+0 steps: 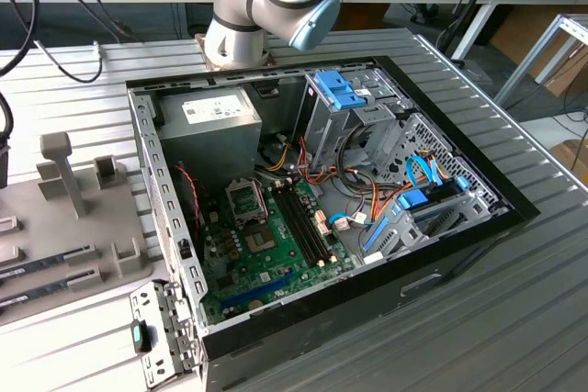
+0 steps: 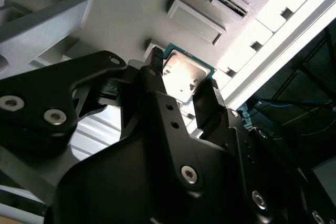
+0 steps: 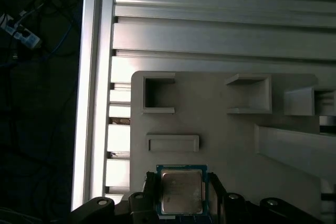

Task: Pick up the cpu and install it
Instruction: 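Pick up the cpu and move it towards the insertion slot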

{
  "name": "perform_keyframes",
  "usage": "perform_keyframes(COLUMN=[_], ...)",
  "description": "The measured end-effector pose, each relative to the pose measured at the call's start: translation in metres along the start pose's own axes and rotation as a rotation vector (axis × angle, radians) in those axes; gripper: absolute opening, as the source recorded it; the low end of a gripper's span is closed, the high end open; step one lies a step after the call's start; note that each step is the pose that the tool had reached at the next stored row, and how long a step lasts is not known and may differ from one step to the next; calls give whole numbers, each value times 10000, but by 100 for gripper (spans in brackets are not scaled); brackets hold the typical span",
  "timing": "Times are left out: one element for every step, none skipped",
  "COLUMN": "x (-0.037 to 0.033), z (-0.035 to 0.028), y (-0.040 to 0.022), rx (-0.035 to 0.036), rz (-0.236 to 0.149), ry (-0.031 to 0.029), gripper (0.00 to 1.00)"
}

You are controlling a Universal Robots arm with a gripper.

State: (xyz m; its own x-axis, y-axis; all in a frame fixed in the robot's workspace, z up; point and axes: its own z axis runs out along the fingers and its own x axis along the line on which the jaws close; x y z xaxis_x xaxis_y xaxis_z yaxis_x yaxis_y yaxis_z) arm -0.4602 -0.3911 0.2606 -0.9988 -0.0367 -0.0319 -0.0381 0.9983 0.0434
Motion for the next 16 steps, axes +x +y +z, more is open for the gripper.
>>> perform_keyframes(x=[0, 0, -1, -1, -1, -2, -2, -2, -3, -3, -3, -3, -4, -4, -5, -5], z=[-10, -18, -24, -33, -40, -52, -59, -67, -75, -88, -102, -108, -119, -132, -145, -153], y=[0, 1, 1, 2, 2, 2, 3, 3, 3, 4, 5, 5, 5, 6, 6, 7], rx=[0, 0, 0, -1, -2, -4, -6, -7, -10, -14, -16, -17, -20, -22, -24, -27], rz=[0, 0, 0, 1, 0, 1, 1, 1, 0, 0, 1, 1, 1, 1, 1, 1], ry=[1, 1, 1, 2, 1, 0, 0, 1, 0, 0, 1, 1, 1, 0, 0, -1], gripper=[47, 47, 47, 47, 47, 47, 47, 47, 47, 47, 47, 47, 47, 47, 47, 47])
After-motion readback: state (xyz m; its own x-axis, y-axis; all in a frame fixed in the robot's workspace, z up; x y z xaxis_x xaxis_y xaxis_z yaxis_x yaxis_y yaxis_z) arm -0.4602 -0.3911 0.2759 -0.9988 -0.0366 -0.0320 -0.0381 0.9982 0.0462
